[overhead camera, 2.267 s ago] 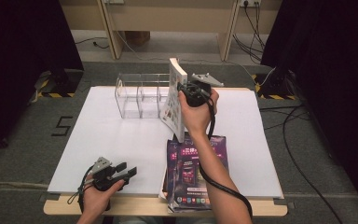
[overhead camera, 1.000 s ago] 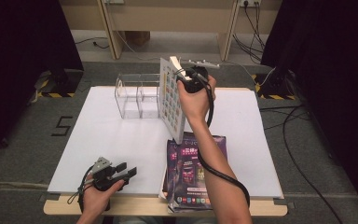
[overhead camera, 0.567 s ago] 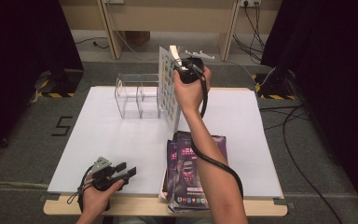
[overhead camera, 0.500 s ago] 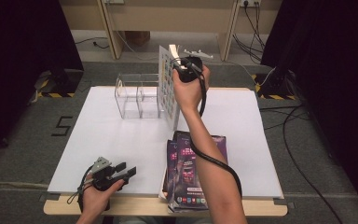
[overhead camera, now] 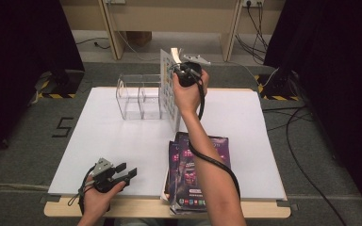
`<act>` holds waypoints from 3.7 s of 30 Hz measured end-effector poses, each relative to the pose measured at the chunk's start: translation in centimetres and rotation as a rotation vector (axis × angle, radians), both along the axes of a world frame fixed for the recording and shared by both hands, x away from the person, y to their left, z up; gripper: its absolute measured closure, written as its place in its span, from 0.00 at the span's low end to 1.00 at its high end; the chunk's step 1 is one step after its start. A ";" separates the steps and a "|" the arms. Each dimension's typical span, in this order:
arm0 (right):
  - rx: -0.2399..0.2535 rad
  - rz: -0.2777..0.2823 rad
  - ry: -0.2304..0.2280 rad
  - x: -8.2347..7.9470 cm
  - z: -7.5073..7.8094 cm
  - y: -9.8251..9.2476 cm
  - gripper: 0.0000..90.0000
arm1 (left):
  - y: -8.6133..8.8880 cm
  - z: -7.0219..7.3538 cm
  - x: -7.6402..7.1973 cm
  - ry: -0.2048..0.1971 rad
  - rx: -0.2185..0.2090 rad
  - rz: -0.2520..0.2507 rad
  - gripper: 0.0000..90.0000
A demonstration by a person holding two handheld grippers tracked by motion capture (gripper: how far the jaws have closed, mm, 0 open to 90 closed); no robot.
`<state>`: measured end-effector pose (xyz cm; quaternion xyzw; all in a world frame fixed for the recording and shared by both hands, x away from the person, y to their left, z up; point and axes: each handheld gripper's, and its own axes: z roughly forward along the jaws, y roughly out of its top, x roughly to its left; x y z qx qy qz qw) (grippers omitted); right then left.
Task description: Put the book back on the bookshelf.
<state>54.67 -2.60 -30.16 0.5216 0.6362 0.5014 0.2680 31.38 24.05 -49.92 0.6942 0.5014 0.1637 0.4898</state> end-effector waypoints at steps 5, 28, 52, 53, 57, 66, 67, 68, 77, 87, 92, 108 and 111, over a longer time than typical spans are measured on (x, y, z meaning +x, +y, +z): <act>-0.015 -0.010 0.019 -0.7 -0.2 -0.3 0.81 | 0.0 0.1 -0.1 -0.007 0.016 0.003 0.47; -0.068 0.014 0.166 -0.8 1.3 -0.3 0.75 | -0.1 0.0 -0.1 -0.009 0.021 0.001 0.47; -0.070 -0.013 0.105 1.9 1.6 0.6 0.83 | -0.1 0.0 0.0 -0.008 0.024 -0.006 0.47; -0.065 -0.020 0.107 2.3 1.3 0.5 0.83 | -0.1 0.0 0.0 -0.008 0.023 -0.006 0.47; -0.049 -0.028 0.106 2.7 1.0 0.4 0.83 | -0.1 0.0 0.0 -0.007 0.024 -0.008 0.47; -0.062 -0.034 0.072 2.7 0.4 0.8 0.82 | -0.2 -0.1 -0.1 -0.007 0.026 -0.015 0.47; -0.063 -0.034 0.073 2.6 0.3 0.8 0.82 | -0.3 -0.1 -0.1 -0.007 0.027 -0.016 0.47; -0.068 -0.035 0.071 2.5 0.3 0.7 0.81 | -0.3 -0.1 -0.1 -0.007 0.026 -0.016 0.47; -0.078 -0.039 0.054 2.0 0.1 0.1 0.75 | -0.3 -0.1 -0.1 -0.007 0.028 -0.018 0.47; -0.084 -0.032 0.050 1.2 0.5 -0.2 0.71 | -0.4 -0.1 -0.2 -0.009 0.033 -0.021 0.47; -0.068 -0.023 0.053 0.5 0.7 -0.5 0.69 | -0.5 -0.1 -0.3 -0.012 0.036 -0.023 0.47; -0.070 0.001 0.047 -1.8 0.6 -1.0 0.65 | -0.7 -0.1 -0.3 -0.011 0.036 -0.021 0.47; -0.067 0.001 0.050 -2.1 0.5 -1.2 0.65 | -0.7 -0.1 -0.3 -0.011 0.035 -0.021 0.47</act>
